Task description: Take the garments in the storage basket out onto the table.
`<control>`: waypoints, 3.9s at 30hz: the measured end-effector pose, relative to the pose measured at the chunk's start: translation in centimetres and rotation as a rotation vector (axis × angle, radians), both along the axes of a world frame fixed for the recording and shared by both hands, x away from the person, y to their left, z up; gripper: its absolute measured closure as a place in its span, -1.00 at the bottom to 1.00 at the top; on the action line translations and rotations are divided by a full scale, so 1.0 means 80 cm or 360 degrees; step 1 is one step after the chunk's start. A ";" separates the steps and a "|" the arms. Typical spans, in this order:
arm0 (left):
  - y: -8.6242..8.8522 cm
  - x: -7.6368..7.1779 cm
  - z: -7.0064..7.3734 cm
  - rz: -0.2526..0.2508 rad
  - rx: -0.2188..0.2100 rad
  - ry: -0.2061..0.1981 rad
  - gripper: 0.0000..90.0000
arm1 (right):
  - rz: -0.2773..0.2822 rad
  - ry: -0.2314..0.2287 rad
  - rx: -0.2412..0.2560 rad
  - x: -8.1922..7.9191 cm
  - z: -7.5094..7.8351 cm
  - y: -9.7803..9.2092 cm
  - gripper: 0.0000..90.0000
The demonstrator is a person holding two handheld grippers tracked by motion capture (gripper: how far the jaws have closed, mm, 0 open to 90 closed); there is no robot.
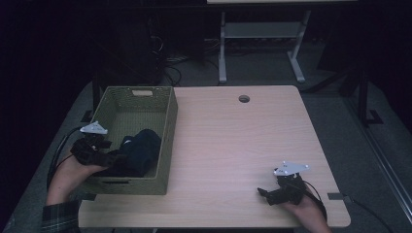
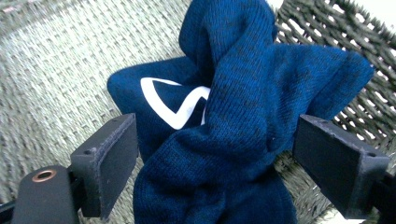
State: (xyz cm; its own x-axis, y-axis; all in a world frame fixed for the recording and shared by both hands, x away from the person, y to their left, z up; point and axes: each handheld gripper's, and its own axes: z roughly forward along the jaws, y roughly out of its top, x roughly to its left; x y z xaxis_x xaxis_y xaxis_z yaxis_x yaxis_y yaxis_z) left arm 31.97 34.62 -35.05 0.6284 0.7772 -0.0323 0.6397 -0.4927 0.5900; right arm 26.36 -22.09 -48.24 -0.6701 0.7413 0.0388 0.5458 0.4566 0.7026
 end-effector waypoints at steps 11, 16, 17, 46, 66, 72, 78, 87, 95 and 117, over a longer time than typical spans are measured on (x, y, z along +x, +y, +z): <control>-0.009 0.007 -0.018 -0.0049 0.0064 0.0094 -0.68 | 0.0000 -0.0001 0.0000 0.000 0.000 0.000 -0.96; -0.012 0.010 -0.022 -0.0056 0.0096 0.0117 -0.65 | 0.0000 -0.0001 0.0000 0.000 0.000 0.000 -0.95; -0.013 0.010 -0.022 -0.0062 0.0107 0.0120 -0.65 | 0.0000 -0.0001 0.0000 0.000 0.000 0.000 -0.95; -0.020 0.025 -0.012 -0.0118 0.0001 0.0279 0.72 | 0.0000 -0.0001 0.0001 0.000 0.000 0.000 -0.95; -0.034 0.038 0.058 -0.0089 0.0062 0.0211 0.74 | -0.0001 -0.0003 0.0003 0.000 0.000 0.000 -0.95; -0.038 0.041 0.082 -0.0095 0.0078 0.0190 0.74 | -0.0001 -0.0004 0.0003 0.000 0.000 0.000 -0.95; -0.041 0.044 0.103 -0.0087 0.0081 0.0158 0.74 | -0.0002 -0.0004 0.0004 0.000 0.000 0.000 -0.95; -0.047 0.048 0.137 -0.0104 0.0084 0.0118 0.75 | -0.0002 -0.0003 0.0004 0.000 0.000 0.000 -0.95; -0.058 0.047 0.161 -0.0145 0.0050 0.0094 0.75 | -0.0002 -0.0003 0.0003 0.000 0.000 0.000 -0.95; -0.125 0.061 0.210 -0.0338 -0.0009 0.0019 0.77 | -0.0003 -0.0002 0.0003 0.000 0.000 0.000 -0.95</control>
State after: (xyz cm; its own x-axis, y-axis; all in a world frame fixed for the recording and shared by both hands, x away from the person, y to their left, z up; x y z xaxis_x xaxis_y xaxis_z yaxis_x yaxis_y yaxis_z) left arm 36.84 24.62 -18.28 0.7777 0.6270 -0.0447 0.5288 -0.6141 0.5859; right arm 26.36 -22.08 -48.26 -0.6689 0.7423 0.0392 0.5456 0.4544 0.7041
